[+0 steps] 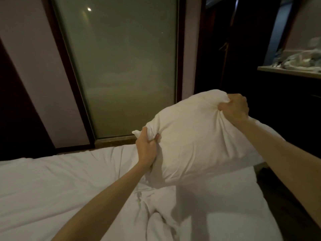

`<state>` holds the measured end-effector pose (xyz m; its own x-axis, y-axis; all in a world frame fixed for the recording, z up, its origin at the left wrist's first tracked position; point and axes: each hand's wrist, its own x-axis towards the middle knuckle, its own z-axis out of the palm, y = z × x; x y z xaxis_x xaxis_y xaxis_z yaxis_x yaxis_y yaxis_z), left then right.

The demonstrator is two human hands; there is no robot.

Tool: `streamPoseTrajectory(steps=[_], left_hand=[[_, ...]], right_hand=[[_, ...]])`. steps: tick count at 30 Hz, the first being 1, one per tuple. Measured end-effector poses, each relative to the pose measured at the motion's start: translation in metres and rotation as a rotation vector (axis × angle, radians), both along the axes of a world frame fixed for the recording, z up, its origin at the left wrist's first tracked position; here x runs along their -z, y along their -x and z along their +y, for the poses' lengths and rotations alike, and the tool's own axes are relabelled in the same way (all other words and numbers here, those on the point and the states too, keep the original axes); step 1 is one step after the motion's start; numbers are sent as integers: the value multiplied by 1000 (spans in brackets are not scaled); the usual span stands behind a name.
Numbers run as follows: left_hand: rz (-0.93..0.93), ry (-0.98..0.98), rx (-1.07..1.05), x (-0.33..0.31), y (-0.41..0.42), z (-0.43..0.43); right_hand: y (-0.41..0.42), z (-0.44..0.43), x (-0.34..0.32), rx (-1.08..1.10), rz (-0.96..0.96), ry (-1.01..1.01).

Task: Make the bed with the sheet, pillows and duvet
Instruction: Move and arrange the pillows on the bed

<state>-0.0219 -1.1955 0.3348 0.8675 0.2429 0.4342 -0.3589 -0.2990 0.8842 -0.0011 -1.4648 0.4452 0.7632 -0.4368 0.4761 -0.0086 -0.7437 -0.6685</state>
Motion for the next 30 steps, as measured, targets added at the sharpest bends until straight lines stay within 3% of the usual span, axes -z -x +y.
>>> streamPoseTrajectory(steps=[4,10,15,19,22,25,30], left_hand=[[62,-107,39,15,13,-35],[439,-553,121,52,26,-53],[660,-723,74,92,34,-55],[670,-685,-21,103,41,-59],[551,-682,27,99,39,-61],[432,-849,155,93,33,-68],[592,-1053,465,108,22,-72]], right_hand=[[26,-42,35,55,74,2],[58,-80,118,89,487,-121],[72,-84,167,76,569,-171],[71,-78,180,174,621,-177],[68,-65,172,199,572,67],[61,-51,171,52,540,298],[63,-56,198,-222,802,265]])
